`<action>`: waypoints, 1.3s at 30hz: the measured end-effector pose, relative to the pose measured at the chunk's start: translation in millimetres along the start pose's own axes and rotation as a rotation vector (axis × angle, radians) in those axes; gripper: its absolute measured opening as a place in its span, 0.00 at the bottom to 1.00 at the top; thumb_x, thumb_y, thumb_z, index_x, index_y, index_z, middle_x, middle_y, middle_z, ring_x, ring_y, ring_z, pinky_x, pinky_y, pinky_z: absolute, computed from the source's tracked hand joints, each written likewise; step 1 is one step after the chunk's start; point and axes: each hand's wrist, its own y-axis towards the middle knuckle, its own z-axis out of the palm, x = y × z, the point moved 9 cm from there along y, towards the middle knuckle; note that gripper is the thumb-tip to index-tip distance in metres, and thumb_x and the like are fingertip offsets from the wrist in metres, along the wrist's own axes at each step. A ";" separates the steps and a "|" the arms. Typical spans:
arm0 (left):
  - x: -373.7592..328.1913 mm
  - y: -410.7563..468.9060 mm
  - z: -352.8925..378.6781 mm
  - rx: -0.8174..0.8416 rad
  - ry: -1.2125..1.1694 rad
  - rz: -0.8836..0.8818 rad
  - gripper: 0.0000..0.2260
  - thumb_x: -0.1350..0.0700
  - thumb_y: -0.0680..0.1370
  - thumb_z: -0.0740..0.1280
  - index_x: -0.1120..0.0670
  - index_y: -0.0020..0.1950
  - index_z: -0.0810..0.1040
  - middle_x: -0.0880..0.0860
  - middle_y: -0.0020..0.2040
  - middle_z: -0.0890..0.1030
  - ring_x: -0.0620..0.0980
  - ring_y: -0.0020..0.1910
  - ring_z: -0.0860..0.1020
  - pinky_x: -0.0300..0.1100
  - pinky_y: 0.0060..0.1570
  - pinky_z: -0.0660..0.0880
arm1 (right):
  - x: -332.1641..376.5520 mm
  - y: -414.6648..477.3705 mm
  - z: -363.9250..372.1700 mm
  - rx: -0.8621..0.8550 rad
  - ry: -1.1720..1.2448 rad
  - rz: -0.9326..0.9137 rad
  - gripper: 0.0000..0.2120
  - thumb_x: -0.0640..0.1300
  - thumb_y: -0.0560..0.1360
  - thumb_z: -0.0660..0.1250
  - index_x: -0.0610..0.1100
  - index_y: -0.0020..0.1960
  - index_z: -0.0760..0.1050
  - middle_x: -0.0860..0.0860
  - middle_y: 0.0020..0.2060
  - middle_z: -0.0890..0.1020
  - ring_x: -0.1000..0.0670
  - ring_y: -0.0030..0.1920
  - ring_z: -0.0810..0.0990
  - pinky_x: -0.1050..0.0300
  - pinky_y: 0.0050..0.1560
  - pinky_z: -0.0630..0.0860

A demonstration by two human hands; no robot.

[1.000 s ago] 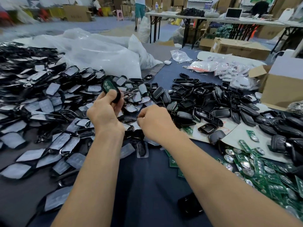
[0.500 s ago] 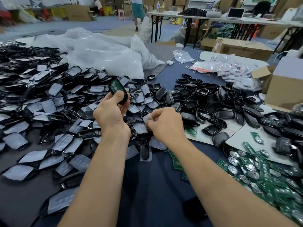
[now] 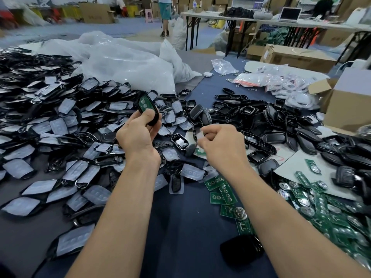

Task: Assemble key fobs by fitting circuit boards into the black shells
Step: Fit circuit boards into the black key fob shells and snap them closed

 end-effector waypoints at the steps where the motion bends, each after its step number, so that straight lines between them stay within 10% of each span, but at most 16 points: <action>1: 0.4 0.0 -0.2 -0.002 0.000 -0.002 0.05 0.69 0.75 0.73 0.61 0.48 0.83 0.53 0.37 0.87 0.49 0.37 0.86 0.36 0.37 0.80 | 4.1 -1.8 -0.3 -0.002 -0.044 -0.023 0.16 0.43 0.76 0.72 0.51 0.63 0.83 0.55 0.46 0.86 0.52 0.45 0.84 0.52 0.52 0.82; 10: 1.5 -0.8 -0.2 -0.012 -0.009 -0.018 0.05 0.69 0.75 0.73 0.61 0.47 0.83 0.54 0.37 0.86 0.50 0.36 0.85 0.36 0.37 0.80 | 2.0 -51.0 20.7 0.185 -0.506 -0.159 0.05 0.53 0.73 0.72 0.53 0.46 0.80 0.53 0.44 0.83 0.47 0.50 0.79 0.55 0.45 0.73; 20: 27.6 -19.2 29.7 0.204 0.251 -0.082 0.05 0.69 0.76 0.71 0.61 0.48 0.83 0.56 0.39 0.87 0.49 0.35 0.84 0.35 0.34 0.80 | -43.1 -65.6 -29.9 0.233 0.617 0.161 0.08 0.30 0.74 0.69 0.42 0.42 0.76 0.39 0.34 0.84 0.48 0.27 0.77 0.60 0.26 0.68; 29: 110.7 -90.0 65.5 0.617 0.768 -0.196 0.08 0.63 0.66 0.70 0.62 0.34 0.70 0.58 0.36 0.75 0.56 0.37 0.79 0.51 0.34 0.82 | -83.4 -69.7 -59.2 0.150 0.790 0.252 0.15 0.27 0.74 0.68 0.46 0.38 0.81 0.43 0.30 0.78 0.50 0.25 0.68 0.59 0.28 0.63; 34: 116.3 -108.0 74.8 0.758 0.743 -0.262 0.06 0.63 0.70 0.63 0.59 0.46 0.75 0.59 0.48 0.75 0.57 0.44 0.78 0.48 0.37 0.81 | -85.7 -66.5 -63.1 0.100 0.741 0.196 0.18 0.28 0.74 0.69 0.50 0.35 0.83 0.46 0.30 0.80 0.51 0.24 0.69 0.62 0.26 0.66; 39: 121.7 -113.7 72.2 0.757 0.719 -0.309 0.12 0.68 0.78 0.58 0.60 0.47 0.81 0.57 0.47 0.82 0.57 0.51 0.80 0.61 0.57 0.80 | -92.9 -64.2 -62.7 0.011 0.650 0.181 0.09 0.34 0.69 0.71 0.48 0.40 0.83 0.44 0.29 0.82 0.50 0.24 0.72 0.62 0.27 0.68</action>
